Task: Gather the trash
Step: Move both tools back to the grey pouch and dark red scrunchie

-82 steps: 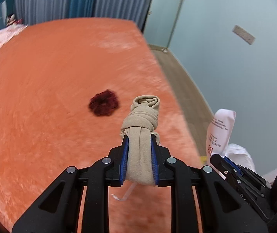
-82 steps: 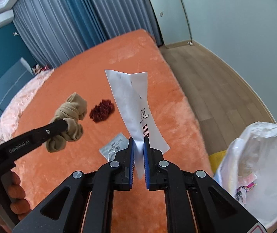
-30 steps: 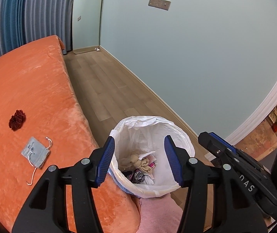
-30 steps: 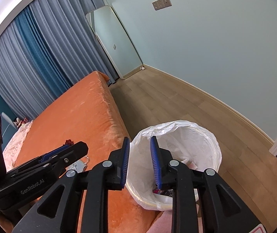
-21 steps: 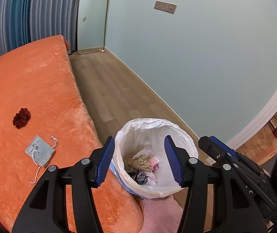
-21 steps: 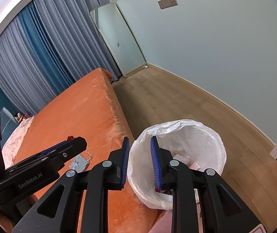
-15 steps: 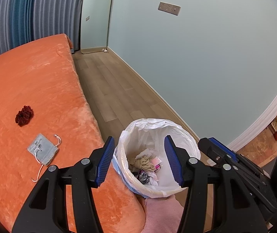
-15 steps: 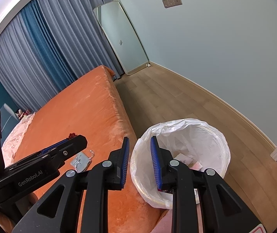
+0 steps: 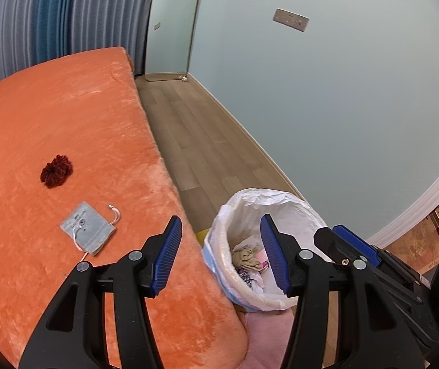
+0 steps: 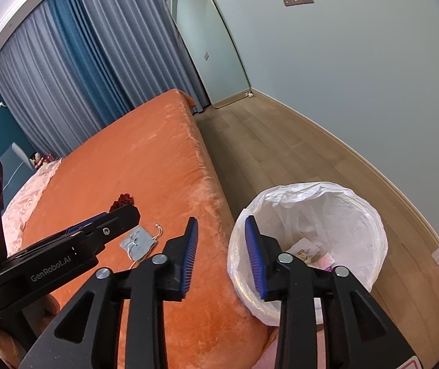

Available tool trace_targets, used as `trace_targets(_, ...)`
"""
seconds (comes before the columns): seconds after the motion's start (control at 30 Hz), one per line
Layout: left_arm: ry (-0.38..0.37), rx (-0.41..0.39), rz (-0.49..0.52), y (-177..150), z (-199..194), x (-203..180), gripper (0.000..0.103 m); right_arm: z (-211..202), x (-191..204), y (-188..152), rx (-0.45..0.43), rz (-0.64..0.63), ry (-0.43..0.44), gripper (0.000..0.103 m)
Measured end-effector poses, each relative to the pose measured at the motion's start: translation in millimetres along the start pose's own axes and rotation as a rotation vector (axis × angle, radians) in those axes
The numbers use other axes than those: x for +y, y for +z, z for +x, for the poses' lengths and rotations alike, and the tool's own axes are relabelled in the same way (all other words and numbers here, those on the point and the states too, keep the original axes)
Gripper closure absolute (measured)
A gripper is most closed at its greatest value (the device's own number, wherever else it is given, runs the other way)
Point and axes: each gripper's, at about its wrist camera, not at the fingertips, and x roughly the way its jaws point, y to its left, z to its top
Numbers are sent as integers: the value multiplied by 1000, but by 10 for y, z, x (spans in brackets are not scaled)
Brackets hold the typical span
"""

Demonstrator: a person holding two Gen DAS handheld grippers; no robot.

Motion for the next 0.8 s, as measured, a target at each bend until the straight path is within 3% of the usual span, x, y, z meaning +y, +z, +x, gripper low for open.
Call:
trace_targets(0.17, 27, 5, -40, -35, -12, 243, 52, 131, 199, -31, 28, -38, 12, 68)
trace_targets(0.47, 132, 4, -112, -125, -36, 900, 49, 530, 728, -204, 108, -131, 40, 51)
trace_targets(0.8, 249, 20, -215, -215, -1, 1833, 43, 1268, 1391, -523, 257, -222, 97, 50)
